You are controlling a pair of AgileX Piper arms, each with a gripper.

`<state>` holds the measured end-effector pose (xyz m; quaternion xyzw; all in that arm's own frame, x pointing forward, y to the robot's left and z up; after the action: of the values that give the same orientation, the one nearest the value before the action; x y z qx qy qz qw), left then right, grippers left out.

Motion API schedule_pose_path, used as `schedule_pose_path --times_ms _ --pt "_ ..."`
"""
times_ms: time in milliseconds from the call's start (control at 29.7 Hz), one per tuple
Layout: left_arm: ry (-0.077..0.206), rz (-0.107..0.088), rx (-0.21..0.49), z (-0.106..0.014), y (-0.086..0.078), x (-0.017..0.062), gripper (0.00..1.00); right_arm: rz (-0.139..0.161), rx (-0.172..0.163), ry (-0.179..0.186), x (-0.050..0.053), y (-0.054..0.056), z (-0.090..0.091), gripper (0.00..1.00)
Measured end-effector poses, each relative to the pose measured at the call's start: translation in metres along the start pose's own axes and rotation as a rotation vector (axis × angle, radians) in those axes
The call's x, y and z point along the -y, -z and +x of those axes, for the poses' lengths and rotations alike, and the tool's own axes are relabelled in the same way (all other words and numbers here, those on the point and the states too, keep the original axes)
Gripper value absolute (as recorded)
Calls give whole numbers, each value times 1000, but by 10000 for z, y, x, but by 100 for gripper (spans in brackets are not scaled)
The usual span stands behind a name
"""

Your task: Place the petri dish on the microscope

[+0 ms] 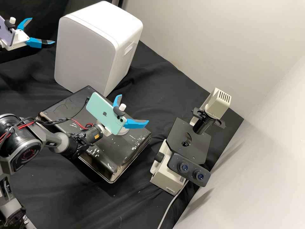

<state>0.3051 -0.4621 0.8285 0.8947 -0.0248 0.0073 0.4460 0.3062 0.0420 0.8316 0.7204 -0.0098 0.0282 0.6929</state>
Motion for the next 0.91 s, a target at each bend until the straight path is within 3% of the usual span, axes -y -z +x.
schedule_pose_path --times_ms 538,672,773,908 --pt "3 -1 14 -23 -41 4 100 0 0 0 0 0 0 100" --pt "-4 -1 57 -121 -151 -33 100 0 0 0 0 0 0 100" --pt "-14 -11 106 -214 -263 -75 100 0 0 0 0 0 0 100" --pt "-36 13 202 -378 -403 -68 100 0 0 0 0 0 0 100"
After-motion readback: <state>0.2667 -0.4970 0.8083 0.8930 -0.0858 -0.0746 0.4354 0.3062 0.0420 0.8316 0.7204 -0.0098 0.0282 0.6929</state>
